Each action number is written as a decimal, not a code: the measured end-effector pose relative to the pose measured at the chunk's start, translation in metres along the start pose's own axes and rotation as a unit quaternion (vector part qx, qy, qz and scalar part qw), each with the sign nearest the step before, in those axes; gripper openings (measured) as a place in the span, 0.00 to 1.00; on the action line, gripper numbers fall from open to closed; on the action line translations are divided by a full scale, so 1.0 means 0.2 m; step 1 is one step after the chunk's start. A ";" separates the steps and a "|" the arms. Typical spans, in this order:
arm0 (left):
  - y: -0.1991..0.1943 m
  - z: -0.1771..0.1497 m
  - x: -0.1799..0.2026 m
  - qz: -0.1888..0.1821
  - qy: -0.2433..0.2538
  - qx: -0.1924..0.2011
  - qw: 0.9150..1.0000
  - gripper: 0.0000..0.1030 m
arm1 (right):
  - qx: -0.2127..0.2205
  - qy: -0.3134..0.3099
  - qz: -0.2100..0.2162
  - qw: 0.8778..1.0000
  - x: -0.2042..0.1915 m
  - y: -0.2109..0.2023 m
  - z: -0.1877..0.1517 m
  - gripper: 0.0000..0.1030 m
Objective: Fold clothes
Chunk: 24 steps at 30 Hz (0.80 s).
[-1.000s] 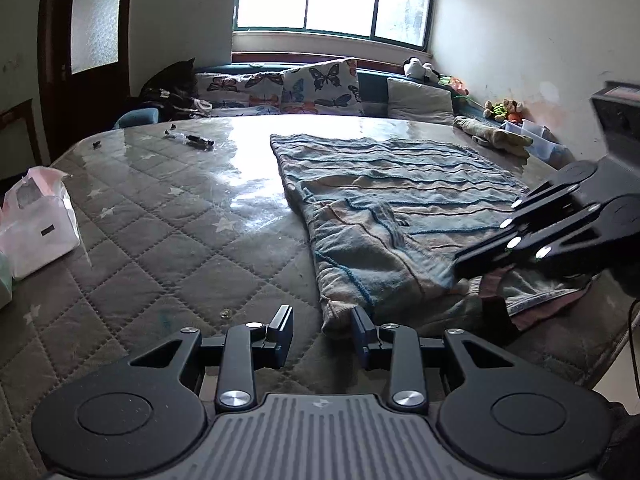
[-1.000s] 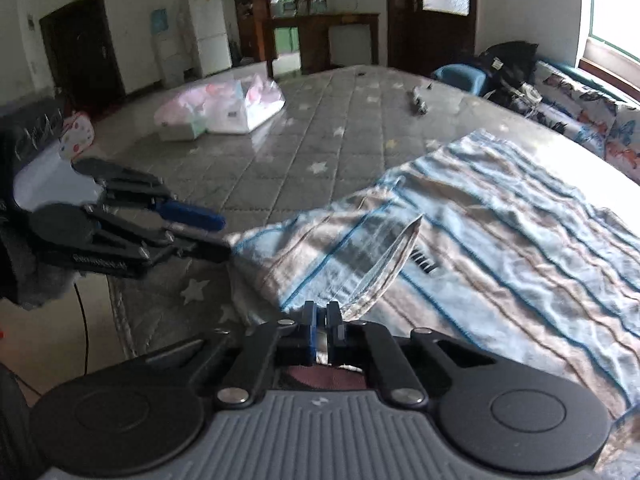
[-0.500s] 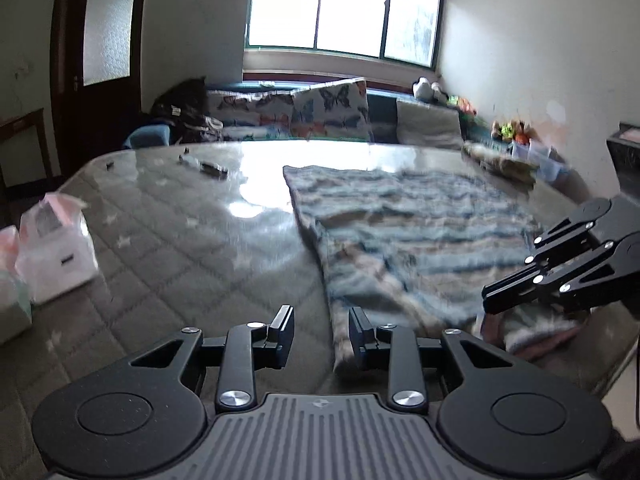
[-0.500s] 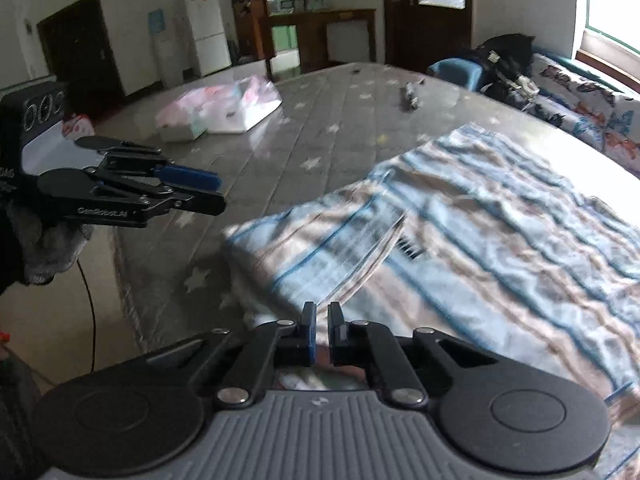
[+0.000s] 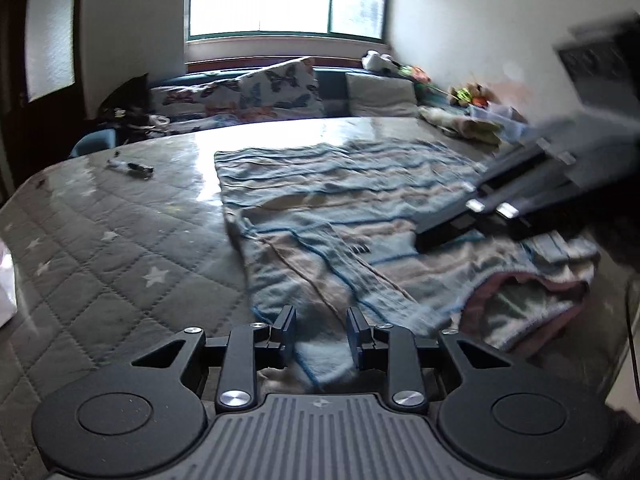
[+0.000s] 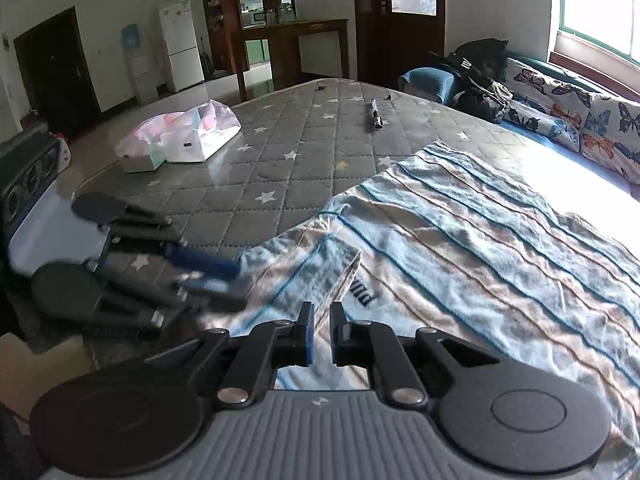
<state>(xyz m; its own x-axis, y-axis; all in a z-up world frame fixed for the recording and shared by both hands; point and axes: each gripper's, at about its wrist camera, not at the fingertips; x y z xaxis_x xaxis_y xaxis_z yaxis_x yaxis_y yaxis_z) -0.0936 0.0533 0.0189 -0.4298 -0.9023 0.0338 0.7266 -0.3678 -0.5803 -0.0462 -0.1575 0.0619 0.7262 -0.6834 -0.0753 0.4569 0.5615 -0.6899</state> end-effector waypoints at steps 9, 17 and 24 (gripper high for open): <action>0.01 -0.02 0.01 -0.015 0.000 -0.002 1.000 0.28 | 0.001 -0.013 0.007 1.000 -0.05 0.27 0.16 0.19; 0.01 -0.03 -0.01 -0.021 -0.007 0.002 1.000 0.29 | -0.009 -0.015 0.001 1.000 -0.07 0.46 0.20 0.19; 0.01 -0.03 -0.01 -0.023 -0.009 0.004 1.000 0.30 | -0.024 -0.023 -0.011 0.999 -0.03 0.38 0.12 0.19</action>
<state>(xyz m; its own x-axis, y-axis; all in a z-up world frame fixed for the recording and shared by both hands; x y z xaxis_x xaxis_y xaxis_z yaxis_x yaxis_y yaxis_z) -0.0951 0.0563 0.0124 -0.4526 -0.8886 0.0745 0.7104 -0.4098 -0.5721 -0.0042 -0.0995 0.0264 0.7396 -0.6725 -0.0262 0.4489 0.5219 -0.7253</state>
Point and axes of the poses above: each gripper's, at about its wrist camera, not at the fingertips, and y roughly the way its jaws point, x to its right, z to its top, and after that the axes turned 2 degrees about x, right-handed
